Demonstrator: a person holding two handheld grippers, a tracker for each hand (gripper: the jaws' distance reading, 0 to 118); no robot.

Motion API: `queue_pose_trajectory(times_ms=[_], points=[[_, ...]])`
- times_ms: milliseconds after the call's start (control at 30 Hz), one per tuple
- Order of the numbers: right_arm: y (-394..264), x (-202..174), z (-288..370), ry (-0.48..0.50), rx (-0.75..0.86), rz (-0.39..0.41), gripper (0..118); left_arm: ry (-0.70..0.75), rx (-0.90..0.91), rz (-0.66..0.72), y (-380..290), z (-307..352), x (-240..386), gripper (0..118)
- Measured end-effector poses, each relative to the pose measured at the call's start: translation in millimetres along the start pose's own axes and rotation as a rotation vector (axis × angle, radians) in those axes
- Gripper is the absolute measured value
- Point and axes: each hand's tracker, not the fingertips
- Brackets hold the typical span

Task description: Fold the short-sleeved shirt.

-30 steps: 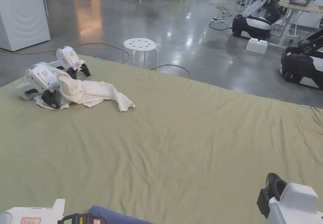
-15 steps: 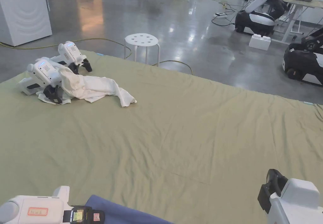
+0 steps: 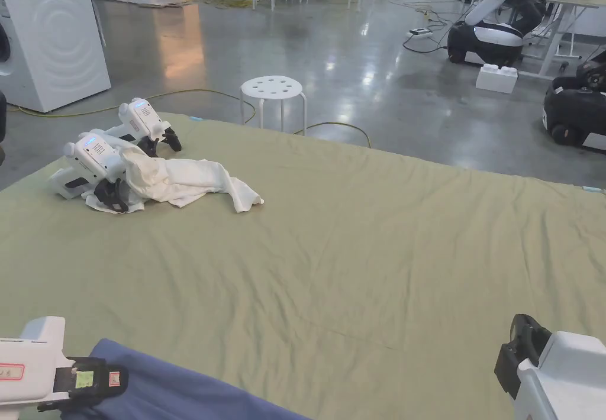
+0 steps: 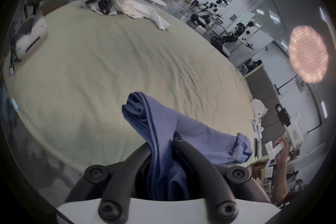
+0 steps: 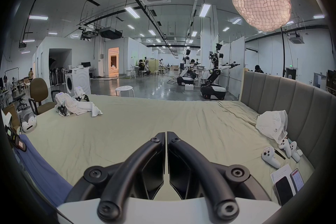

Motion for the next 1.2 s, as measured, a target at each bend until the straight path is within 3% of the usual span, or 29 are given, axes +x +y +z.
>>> queue_pose_trajectory(times_ms=[67,267,467,667,900,1000,1067,1100,1200], points=[[-1.1,0.8,-0.6,0.001,-0.001,-0.01,0,0.011,-0.002,-0.058,-5.0,1.5,19.5,2],[-5.3,6.6,2.3,0.001,-0.004,-0.03,0,-0.143,-0.025,-0.109,-40.1,-14.8,105.2,2],[-12.9,18.4,6.7,-0.014,-0.018,-0.046,0,-0.221,-0.138,-0.182,-73.9,-69.6,177.1,2],[-19.3,34.2,11.7,-0.048,-0.036,-0.061,0,-0.145,-0.269,-0.149,-110.6,-151.3,206.9,2],[-23.1,48.9,16.8,-0.083,-0.054,-0.07,0,-0.015,-0.314,-0.153,-142.1,-191.4,224.0,5],[-24.8,51.5,17.3,-0.091,-0.058,-0.068,0,-0.043,-0.305,-0.14,-142.7,-189.9,224.0,31],[-25.5,52.4,17.5,-0.093,-0.061,-0.068,0,-0.092,-0.311,-0.128,-137.1,-179.2,227.8,58],[-25.6,52.7,17.7,-0.093,-0.062,-0.068,0,-0.088,-0.308,-0.14,-135.2,-173.5,230.8,66],[-24.7,53.1,19.0,-0.09,-0.064,-0.064,0,-0.126,-0.253,-0.193,-122.8,-151.4,236.0,66]])
